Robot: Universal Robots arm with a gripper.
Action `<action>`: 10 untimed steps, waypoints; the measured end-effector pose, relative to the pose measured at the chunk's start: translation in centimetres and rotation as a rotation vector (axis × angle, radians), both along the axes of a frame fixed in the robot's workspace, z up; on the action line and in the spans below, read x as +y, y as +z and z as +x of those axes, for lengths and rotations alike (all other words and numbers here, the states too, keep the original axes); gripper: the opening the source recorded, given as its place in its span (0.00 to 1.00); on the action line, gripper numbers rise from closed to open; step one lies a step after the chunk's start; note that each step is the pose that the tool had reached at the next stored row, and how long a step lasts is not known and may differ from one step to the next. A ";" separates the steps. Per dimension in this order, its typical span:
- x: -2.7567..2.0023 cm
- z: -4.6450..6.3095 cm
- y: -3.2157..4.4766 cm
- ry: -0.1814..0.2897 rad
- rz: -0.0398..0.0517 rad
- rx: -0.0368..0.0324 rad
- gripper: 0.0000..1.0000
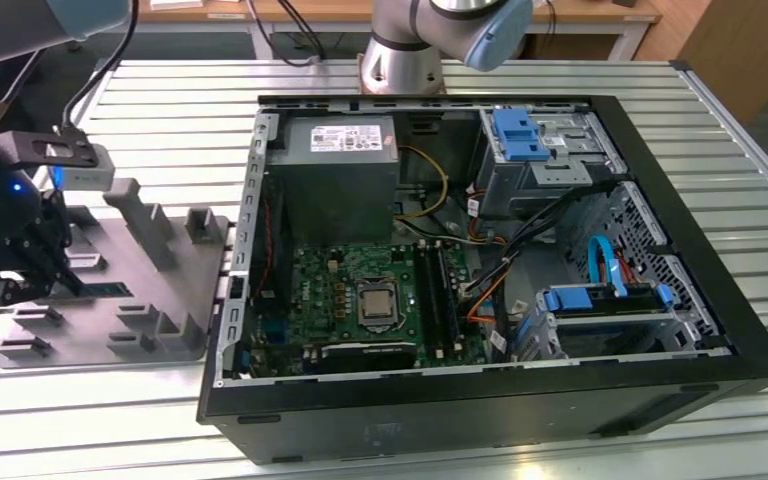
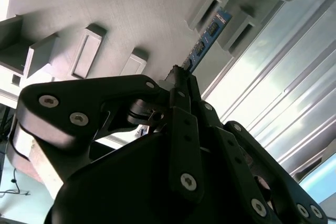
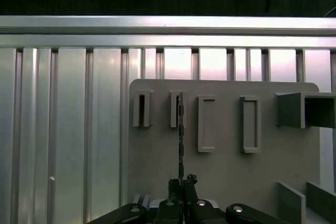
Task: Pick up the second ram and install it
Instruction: 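Pick up the second ram and move it above second insertion slot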
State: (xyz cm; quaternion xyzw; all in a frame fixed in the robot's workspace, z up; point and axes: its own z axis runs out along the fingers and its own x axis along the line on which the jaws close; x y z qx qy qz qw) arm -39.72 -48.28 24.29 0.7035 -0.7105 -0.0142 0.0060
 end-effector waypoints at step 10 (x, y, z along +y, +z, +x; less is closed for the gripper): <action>0.00 0.0 0.63 0.000 0.0000 0.0000 0.14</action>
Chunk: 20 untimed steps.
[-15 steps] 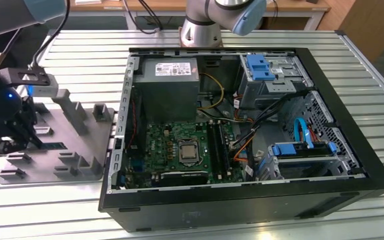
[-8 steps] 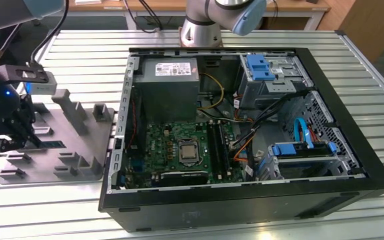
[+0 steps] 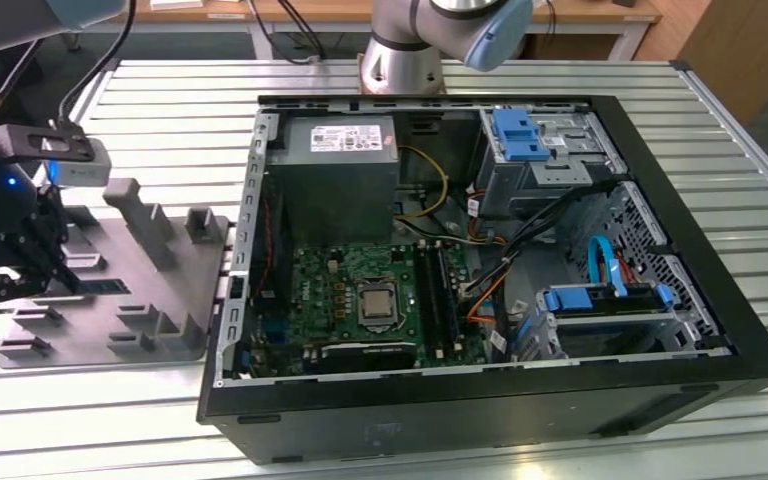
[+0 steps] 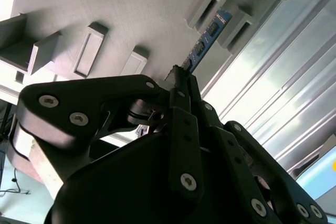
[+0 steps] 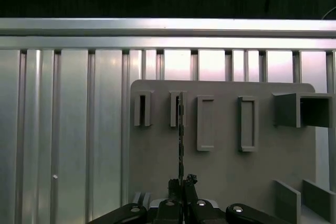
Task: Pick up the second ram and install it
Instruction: 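Pick up the second ram and move it above second insertion slot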
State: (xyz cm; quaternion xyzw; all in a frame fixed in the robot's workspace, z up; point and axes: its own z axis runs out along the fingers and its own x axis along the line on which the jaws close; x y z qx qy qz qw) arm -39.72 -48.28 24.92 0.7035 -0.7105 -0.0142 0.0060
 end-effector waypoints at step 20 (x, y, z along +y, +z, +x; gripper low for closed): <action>0.00 0.0 1.17 0.000 0.0000 0.0000 0.14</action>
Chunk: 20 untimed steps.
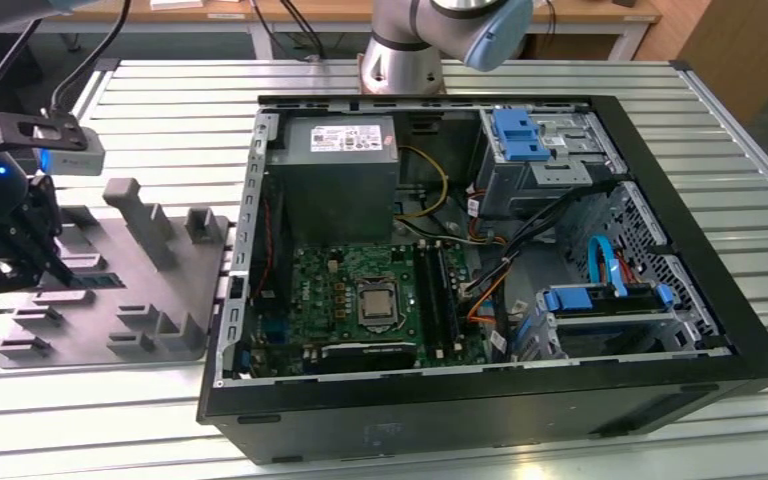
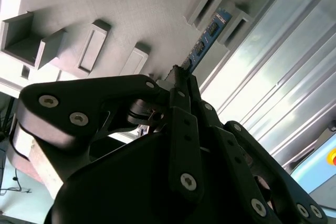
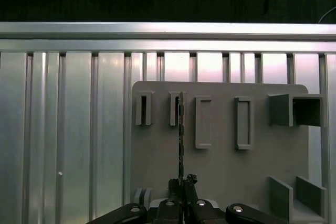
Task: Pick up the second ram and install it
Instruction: 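Pick up the second ram and move it above second insertion slot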
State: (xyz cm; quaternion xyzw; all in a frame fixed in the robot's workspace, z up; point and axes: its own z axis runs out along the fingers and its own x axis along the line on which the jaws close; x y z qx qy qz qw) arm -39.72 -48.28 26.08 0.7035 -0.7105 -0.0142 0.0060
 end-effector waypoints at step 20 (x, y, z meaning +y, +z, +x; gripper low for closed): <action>0.00 0.0 0.85 0.000 0.0001 -0.0001 0.14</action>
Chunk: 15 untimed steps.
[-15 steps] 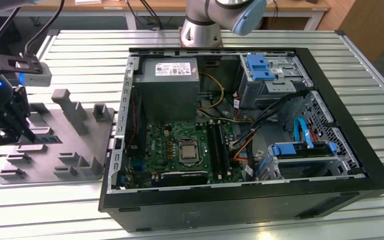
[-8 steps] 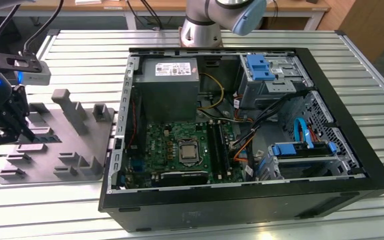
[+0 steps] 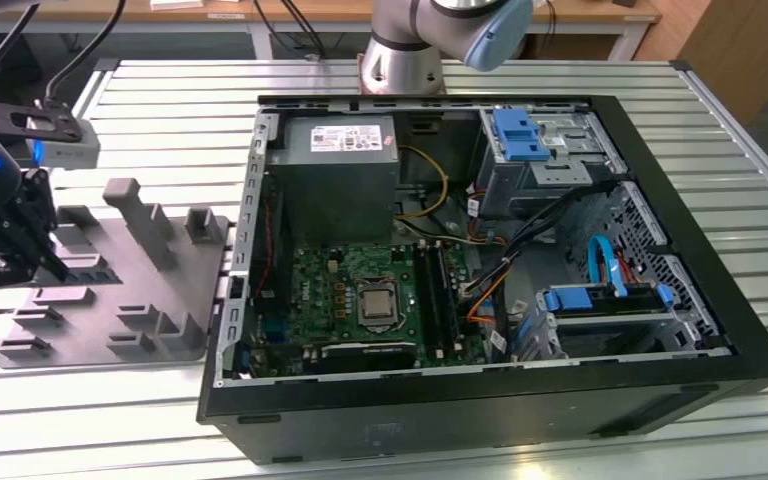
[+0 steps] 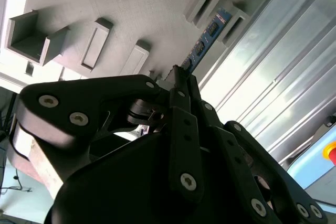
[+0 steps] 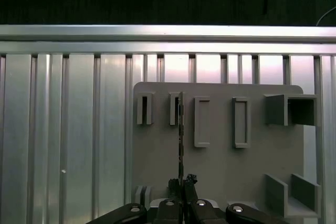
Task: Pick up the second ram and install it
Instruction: 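Pick up the second ram and move it above second insertion slot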
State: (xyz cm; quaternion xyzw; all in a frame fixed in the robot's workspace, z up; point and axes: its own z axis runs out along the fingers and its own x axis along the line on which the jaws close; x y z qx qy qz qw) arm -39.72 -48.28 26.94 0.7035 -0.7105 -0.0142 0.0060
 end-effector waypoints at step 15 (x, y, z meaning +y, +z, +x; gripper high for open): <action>0.00 0.0 0.73 0.000 -0.0001 0.0001 0.14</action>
